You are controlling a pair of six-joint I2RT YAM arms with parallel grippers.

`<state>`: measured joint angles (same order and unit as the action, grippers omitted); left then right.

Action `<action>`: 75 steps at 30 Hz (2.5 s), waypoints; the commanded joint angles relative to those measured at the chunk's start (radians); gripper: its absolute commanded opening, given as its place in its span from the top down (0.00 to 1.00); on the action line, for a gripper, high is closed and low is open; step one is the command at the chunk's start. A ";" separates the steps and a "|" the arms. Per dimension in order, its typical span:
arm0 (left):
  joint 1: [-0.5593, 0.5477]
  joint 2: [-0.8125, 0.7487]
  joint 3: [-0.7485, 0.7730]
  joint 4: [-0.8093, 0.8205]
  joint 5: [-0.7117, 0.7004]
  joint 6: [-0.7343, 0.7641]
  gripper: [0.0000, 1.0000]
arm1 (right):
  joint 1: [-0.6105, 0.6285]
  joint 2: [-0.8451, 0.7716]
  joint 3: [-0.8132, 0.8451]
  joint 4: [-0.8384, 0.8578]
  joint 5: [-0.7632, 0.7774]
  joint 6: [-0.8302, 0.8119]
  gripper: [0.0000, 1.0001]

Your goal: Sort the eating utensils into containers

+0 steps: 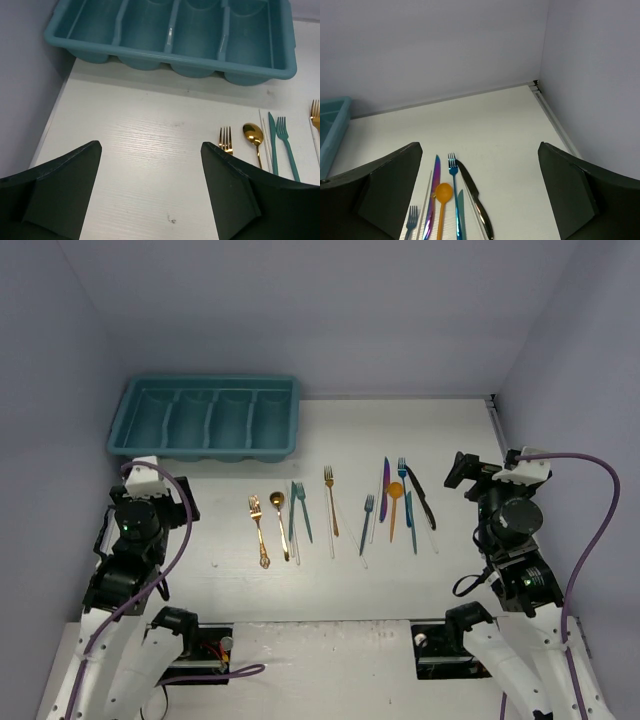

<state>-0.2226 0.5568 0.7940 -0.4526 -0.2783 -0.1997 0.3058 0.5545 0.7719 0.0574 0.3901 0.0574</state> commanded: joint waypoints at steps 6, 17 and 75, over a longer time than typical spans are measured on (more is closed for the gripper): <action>-0.003 0.110 0.136 -0.075 0.067 -0.065 0.22 | 0.012 -0.006 0.012 0.098 0.105 0.011 0.00; -0.004 0.352 0.304 -0.251 0.191 -0.155 0.22 | 0.026 -0.010 -0.033 0.084 0.184 0.044 0.00; -0.279 1.142 0.164 -0.001 0.053 -0.559 0.80 | 0.051 -0.189 -0.131 0.068 0.161 0.048 0.00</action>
<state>-0.4983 1.6580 0.9688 -0.4497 -0.1912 -0.7452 0.3481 0.3692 0.6398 0.0485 0.5350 0.1202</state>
